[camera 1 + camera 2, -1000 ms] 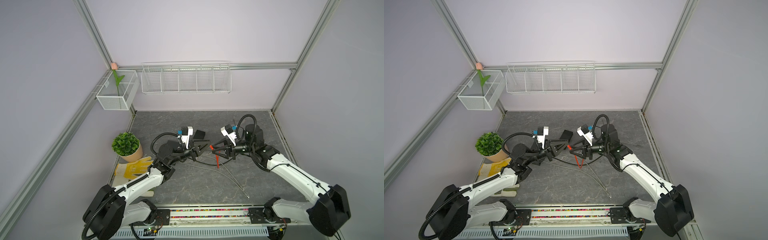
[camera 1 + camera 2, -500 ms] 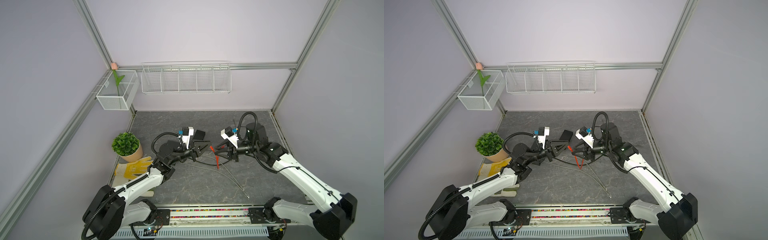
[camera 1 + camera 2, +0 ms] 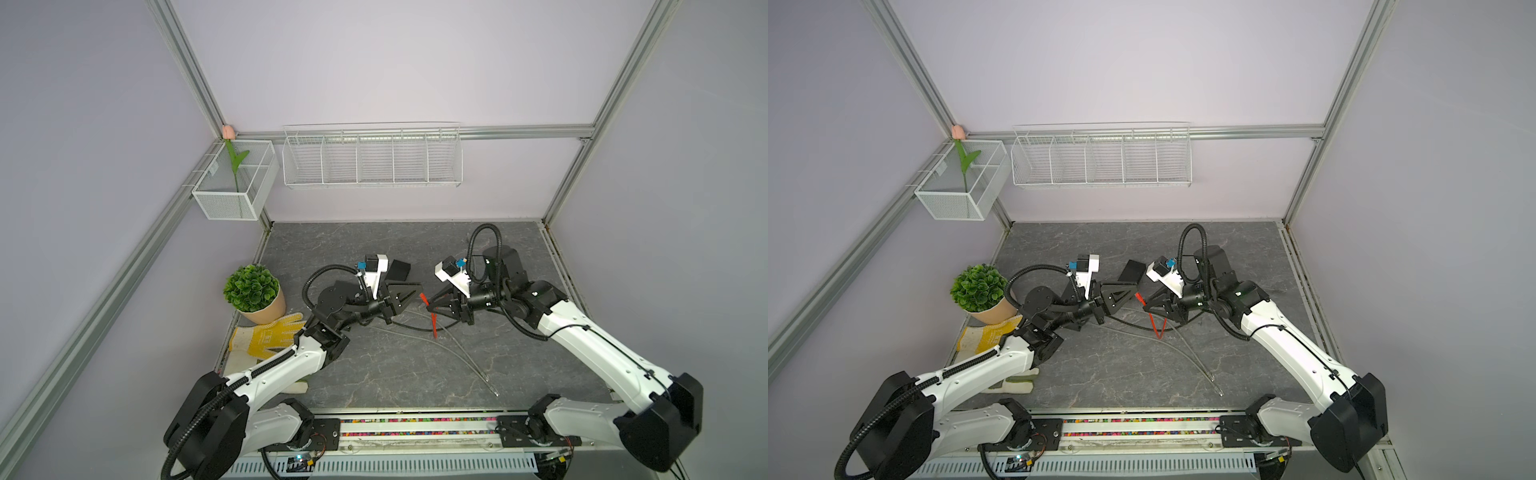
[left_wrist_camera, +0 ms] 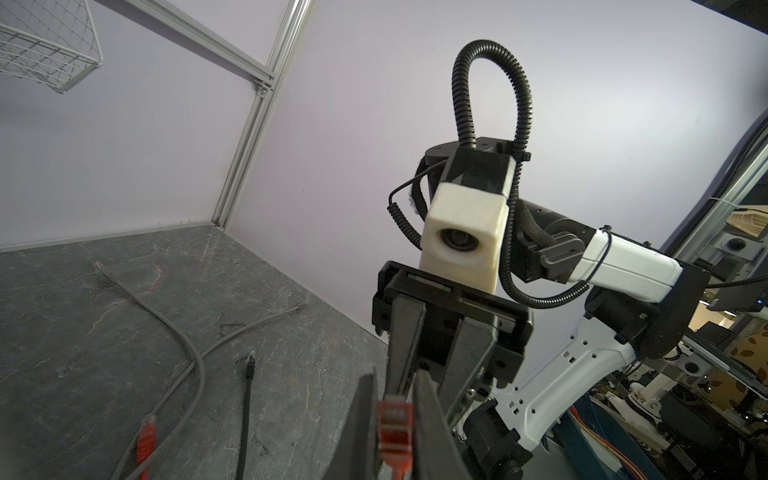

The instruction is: Insert the plug into the switch port

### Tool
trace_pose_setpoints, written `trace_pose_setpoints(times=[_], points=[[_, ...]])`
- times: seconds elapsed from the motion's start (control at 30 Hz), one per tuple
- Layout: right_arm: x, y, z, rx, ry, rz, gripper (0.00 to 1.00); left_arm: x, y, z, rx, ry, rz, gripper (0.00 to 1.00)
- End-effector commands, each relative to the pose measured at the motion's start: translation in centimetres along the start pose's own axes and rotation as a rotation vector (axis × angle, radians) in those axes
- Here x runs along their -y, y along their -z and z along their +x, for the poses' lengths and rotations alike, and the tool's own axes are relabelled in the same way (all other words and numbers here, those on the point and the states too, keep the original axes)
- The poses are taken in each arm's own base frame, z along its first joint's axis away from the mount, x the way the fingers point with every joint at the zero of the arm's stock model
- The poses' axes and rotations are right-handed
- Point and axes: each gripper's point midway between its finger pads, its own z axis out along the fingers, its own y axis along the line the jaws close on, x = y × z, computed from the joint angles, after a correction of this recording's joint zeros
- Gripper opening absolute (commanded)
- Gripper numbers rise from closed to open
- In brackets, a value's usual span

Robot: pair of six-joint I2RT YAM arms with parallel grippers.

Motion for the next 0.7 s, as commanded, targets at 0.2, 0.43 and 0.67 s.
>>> trace_pose_setpoints(times=[0.2, 0.43, 0.67], points=[[-0.7, -0.3, -0.9, -0.006, 0.038, -0.041, 0.15, 1.5, -0.3, -1.2, 0.011, -0.045, 0.044, 0.00], [-1.0, -0.5, -0.5, -0.020, 0.042, -0.043, 0.07, 1.7, -0.2, -1.2, 0.007, -0.051, 0.051, 0.02], [3.3, 0.8, -1.0, -0.081, 0.037, 0.256, 0.07, 0.1, 1.9, -2.9, 0.043, -0.102, -0.183, 0.60]])
